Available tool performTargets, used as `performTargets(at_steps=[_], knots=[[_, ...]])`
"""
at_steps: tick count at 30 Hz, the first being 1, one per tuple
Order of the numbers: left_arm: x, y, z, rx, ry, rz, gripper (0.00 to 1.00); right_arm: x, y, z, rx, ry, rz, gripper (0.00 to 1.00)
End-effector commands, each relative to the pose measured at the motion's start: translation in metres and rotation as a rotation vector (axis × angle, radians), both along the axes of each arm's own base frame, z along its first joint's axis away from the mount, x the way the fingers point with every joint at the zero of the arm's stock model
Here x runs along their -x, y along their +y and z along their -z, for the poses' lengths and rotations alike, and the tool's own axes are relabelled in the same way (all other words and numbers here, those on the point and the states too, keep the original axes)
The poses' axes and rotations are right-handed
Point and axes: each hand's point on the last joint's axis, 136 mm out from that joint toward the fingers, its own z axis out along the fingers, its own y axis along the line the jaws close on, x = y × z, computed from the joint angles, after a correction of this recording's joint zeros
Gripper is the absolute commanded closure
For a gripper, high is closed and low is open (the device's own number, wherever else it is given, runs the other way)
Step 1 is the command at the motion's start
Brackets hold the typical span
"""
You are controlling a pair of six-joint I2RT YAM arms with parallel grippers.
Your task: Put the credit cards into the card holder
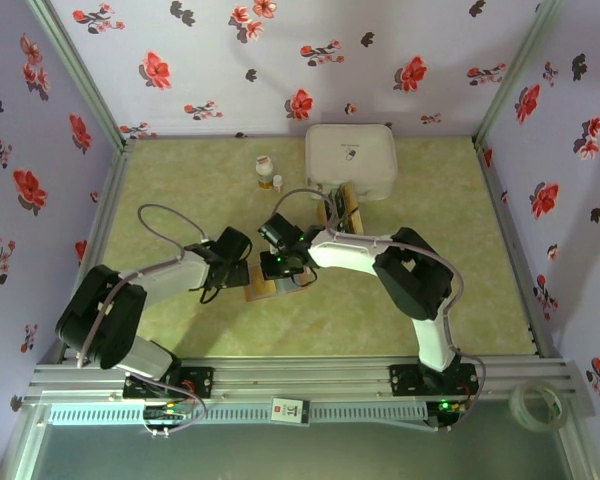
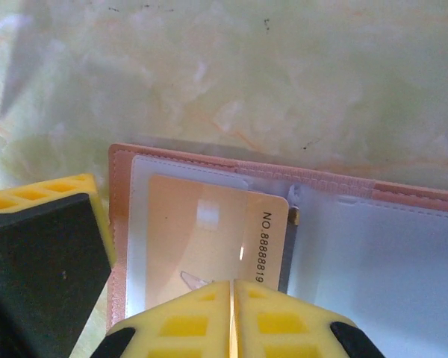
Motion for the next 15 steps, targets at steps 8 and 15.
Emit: performTargets(at_steps=[8,15], knots=[[0.01,0.022,-0.006,-0.037,-0.027,-0.092,0.0,-0.004,-0.018,-0.004,0.062,-0.043,-0.002,0.89],[0.014,0.025,0.005,-0.06,0.003,-0.1,0.0,-0.004,-0.021,0.011,0.095,-0.032,-0.011,0.9]])
